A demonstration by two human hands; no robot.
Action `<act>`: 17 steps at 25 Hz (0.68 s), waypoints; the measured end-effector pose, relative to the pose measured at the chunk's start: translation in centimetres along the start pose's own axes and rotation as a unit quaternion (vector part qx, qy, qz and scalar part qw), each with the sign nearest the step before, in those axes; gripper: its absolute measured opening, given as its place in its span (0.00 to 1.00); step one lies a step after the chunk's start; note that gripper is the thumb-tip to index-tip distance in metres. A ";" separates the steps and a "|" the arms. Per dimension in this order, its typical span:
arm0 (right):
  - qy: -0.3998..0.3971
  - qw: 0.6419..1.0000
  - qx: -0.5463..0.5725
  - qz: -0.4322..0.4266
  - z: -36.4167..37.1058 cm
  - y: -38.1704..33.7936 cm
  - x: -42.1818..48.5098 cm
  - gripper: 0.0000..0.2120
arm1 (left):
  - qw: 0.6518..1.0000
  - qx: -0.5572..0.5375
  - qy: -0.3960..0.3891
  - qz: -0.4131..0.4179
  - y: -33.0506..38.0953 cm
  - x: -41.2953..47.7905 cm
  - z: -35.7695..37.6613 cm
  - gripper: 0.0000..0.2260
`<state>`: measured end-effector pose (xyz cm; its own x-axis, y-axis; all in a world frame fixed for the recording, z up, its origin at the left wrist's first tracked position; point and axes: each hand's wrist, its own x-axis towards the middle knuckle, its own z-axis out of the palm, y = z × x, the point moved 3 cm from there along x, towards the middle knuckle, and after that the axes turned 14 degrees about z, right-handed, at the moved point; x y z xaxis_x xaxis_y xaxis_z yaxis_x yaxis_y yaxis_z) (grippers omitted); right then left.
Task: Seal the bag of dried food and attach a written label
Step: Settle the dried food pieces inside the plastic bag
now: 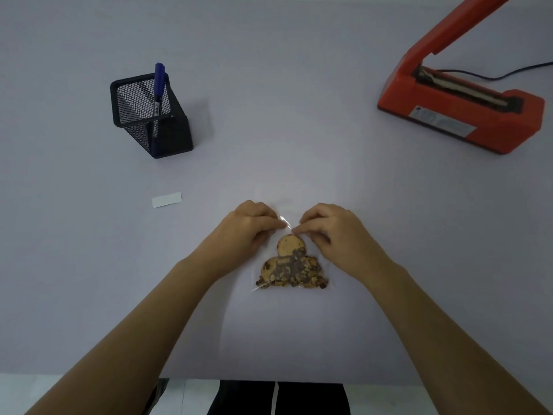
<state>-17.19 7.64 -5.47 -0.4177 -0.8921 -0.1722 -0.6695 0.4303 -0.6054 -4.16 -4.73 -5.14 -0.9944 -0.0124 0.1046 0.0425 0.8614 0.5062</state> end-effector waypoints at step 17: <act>-0.042 0.998 -0.025 0.041 -1.3 0.0 1.3 0.19 | 0.988 -0.003 -0.074 -0.138 -1.3 1.5 -1.5 0.27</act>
<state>-18.49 6.67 -4.69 -0.4203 -0.8611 -0.2860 -0.6663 0.5069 -0.5470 -5.54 -6.67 -4.35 -0.9714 -0.1708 -0.1650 -0.2319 0.8321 0.5038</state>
